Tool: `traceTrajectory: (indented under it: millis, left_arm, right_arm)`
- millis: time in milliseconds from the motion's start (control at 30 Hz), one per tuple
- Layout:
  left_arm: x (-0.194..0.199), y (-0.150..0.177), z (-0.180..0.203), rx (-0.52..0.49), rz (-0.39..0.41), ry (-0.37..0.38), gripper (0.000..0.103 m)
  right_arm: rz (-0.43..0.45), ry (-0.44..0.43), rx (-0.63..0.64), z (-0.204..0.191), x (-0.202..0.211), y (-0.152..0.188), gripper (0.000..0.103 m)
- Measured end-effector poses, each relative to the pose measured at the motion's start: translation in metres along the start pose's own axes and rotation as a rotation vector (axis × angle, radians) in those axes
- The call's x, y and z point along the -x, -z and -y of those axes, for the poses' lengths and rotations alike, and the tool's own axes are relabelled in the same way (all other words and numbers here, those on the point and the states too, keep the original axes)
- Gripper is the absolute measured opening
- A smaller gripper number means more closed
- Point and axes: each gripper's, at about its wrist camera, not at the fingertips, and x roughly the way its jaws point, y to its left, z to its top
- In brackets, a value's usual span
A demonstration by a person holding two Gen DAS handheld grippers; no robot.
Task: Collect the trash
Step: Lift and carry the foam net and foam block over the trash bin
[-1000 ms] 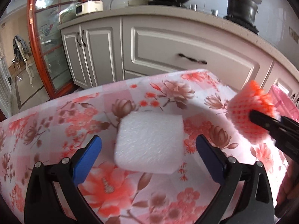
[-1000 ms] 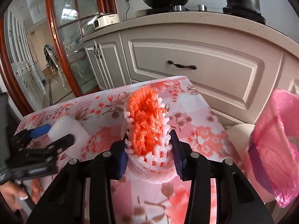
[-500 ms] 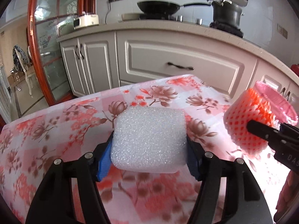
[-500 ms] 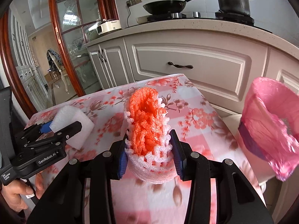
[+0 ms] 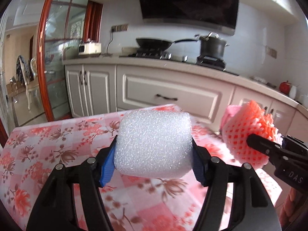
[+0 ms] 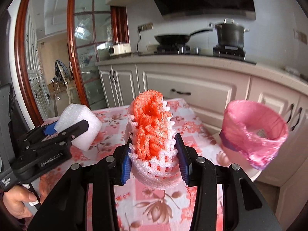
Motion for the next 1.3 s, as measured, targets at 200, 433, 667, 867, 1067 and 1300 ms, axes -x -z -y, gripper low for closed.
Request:
traceTrajectory:
  millis: [200,433,667,867,1067,1300]
  left_arm:
    - [0.052,0.001,0.023,-0.034,0.097,0.017,0.064]
    - [0.091,0.000,0.033,-0.022,0.163,0.014,0.064]
    - [0.117,-0.002,0.050,-0.023,0.224,0.022,0.064]
    - [0.111,-0.004,0.062,-0.038,0.228,0.041,0.064]
    - [0.087,-0.011,0.085,-0.083,0.221,0.096,0.064]
    - [0.052,-0.022,0.118,-0.106,0.206,0.177,0.064]
  right_arm:
    - [0.087,0.032,0.012,-0.008,0.048,0.004,0.040]
    - [0.162,0.056,0.022,-0.008,0.083,0.002,0.040]
    - [0.249,0.104,0.037,-0.006,0.109,0.006,0.040]
    - [0.263,0.139,0.010,0.007,0.112,0.004,0.041]
    - [0.258,0.200,-0.040,0.038,0.107,0.002,0.041]
    - [0.245,0.272,-0.103,0.085,0.101,0.000,0.041]
